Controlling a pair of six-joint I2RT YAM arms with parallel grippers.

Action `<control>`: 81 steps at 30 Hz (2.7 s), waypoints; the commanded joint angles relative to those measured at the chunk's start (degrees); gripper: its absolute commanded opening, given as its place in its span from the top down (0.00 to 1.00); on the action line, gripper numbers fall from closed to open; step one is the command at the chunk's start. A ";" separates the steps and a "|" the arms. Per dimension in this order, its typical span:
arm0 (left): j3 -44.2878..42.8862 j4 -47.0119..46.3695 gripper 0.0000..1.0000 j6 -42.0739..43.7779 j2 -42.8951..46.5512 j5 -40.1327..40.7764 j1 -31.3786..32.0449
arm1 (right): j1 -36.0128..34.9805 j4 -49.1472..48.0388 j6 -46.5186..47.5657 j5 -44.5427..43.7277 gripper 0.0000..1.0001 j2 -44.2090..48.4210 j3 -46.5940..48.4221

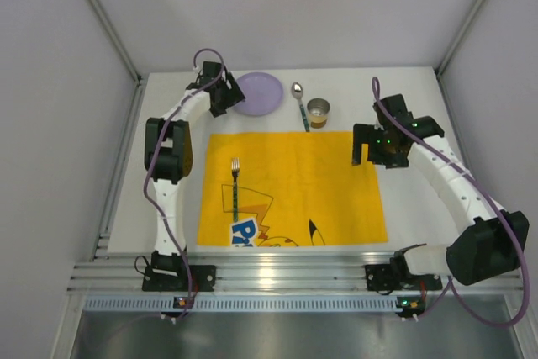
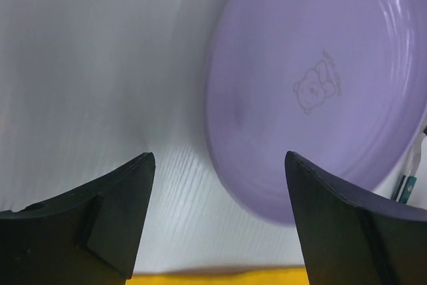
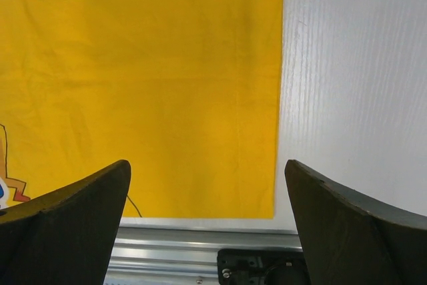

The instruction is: Set the dinner table for one person

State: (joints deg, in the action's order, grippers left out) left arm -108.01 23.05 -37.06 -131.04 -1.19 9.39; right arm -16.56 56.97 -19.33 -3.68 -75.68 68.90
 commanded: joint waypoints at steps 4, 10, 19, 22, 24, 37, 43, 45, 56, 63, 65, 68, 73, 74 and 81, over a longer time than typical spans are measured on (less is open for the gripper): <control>-9.50 -3.10 0.26 -7.14 -7.55 -4.87 0.19 | 2.14 1.74 -1.15 -2.38 0.00 2.12 0.44; -11.70 -3.45 0.79 -8.03 -10.54 -5.49 0.02 | 2.85 1.83 -0.27 -3.00 0.00 1.06 -0.08; -11.70 -5.64 1.00 -5.75 -7.84 -8.47 -0.69 | 3.20 1.13 1.49 -2.47 0.00 0.18 0.71; -9.52 -8.18 1.00 -4.52 -3.72 -10.05 -0.69 | 3.20 0.77 1.75 -1.94 0.00 0.62 0.71; -8.10 -9.33 1.00 -3.38 -1.16 -10.76 -0.77 | 3.11 0.25 1.75 -1.42 0.00 1.32 0.27; 15.95 -12.59 1.00 2.42 26.70 -23.57 -3.32 | 3.11 -2.22 3.16 1.48 0.00 2.47 -0.18; 34.30 -6.44 1.00 10.07 39.88 -32.82 -1.66 | 3.20 -2.74 3.69 1.92 0.00 1.85 1.32; 39.43 -5.56 1.00 11.30 42.70 -32.30 -0.60 | 3.20 -3.00 3.69 2.45 0.00 1.41 1.76; 57.73 -6.52 1.00 7.62 47.99 -21.50 12.93 | 3.20 -3.44 3.95 2.71 0.00 -1.75 6.50; 58.96 -7.49 1.00 7.35 46.67 -18.94 15.40 | 3.20 -4.24 3.51 5.09 0.00 -8.68 13.09; 59.14 -7.75 1.00 7.61 46.58 -18.85 15.49 | 3.11 -4.24 3.43 5.18 0.00 -10.36 16.07; 59.23 -7.67 0.72 7.70 46.32 -17.80 15.49 | 3.11 -4.32 3.07 6.14 0.00 -14.31 19.93; 57.91 -8.19 0.26 7.00 49.30 -15.60 15.49 | 3.20 -6.96 1.58 10.79 0.00 -22.92 27.40; 57.30 -8.11 0.25 7.26 50.18 -14.90 15.49 | 3.20 -7.05 1.40 11.15 0.00 -24.50 29.08; 46.94 -0.92 0.27 10.16 49.13 -12.43 15.22 | 3.37 -6.00 -2.02 13.70 0.00 -44.69 47.71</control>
State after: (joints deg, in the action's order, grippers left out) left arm -55.88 19.88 -29.08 -83.07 -15.16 24.69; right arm -13.76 51.40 -18.81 7.94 -114.24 109.45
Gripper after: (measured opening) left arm 0.740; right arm 0.996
